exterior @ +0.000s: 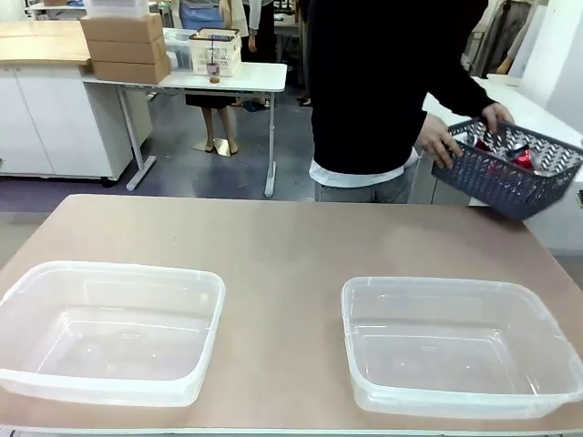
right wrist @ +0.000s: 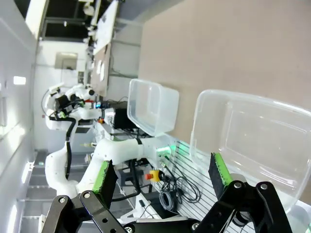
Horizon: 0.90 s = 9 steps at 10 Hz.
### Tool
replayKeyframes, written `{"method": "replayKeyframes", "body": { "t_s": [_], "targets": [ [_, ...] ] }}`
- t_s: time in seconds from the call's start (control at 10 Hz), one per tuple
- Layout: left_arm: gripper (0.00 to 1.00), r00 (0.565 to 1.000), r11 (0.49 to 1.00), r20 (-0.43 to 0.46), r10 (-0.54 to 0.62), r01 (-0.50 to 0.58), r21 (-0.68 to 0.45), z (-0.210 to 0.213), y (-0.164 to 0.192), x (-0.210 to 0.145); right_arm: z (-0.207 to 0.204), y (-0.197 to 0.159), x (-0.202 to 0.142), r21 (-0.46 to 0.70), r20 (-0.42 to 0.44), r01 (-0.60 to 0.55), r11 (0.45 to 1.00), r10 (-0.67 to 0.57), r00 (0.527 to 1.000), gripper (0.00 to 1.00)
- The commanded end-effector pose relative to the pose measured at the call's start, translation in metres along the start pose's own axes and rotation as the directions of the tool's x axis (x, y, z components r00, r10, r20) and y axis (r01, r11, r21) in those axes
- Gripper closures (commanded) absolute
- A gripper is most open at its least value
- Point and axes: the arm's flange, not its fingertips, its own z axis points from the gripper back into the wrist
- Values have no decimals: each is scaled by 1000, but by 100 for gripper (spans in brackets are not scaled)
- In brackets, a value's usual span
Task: Sort the waste into each basket.
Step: Pick up the Organizing box on the left side of the table and lift it.
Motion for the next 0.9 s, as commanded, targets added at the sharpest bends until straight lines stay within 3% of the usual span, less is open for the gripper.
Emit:
{"method": "replayKeyframes", "body": {
  "t_s": [0.0, 0.3, 0.4, 0.5, 0.6, 0.7, 0.8],
  "targets": [
    [0, 1000, 1000, 11, -21, 22, -19, 3, 2, 3, 4, -2, 2, 25, 13, -23, 999, 22, 1000, 0],
    [0, 1000, 1000, 8, 2, -2, 2, 3, 2, 0, 4, -2, -1, 3, 12, 2, 1000, -2, 1000, 0],
    [0, 990, 980, -135, 33, -5, 200, -9, -11, 9, -29, 31, 10, -43, -26, -2, 999, 1, 1000, 0],
    [0, 970, 907, -230, 82, 23, 420, -9, -25, 15, -73, 72, 18, -98, -31, -30, 995, 27, 999, 0],
    [0, 949, 766, -296, 110, 109, 634, -1, -27, 17, -108, 105, 22, -119, -50, -67, 991, 61, 997, 0],
    [0, 914, 625, -356, 196, 163, 763, 9, -18, 12, -153, 139, 21, -123, -103, -112, 986, 100, 990, 0],
    [0, 905, 514, -328, 271, 152, 844, 23, -7, 4, -200, 163, 7, -155, -170, -144, 977, 117, 978, 0]
  ]
}}
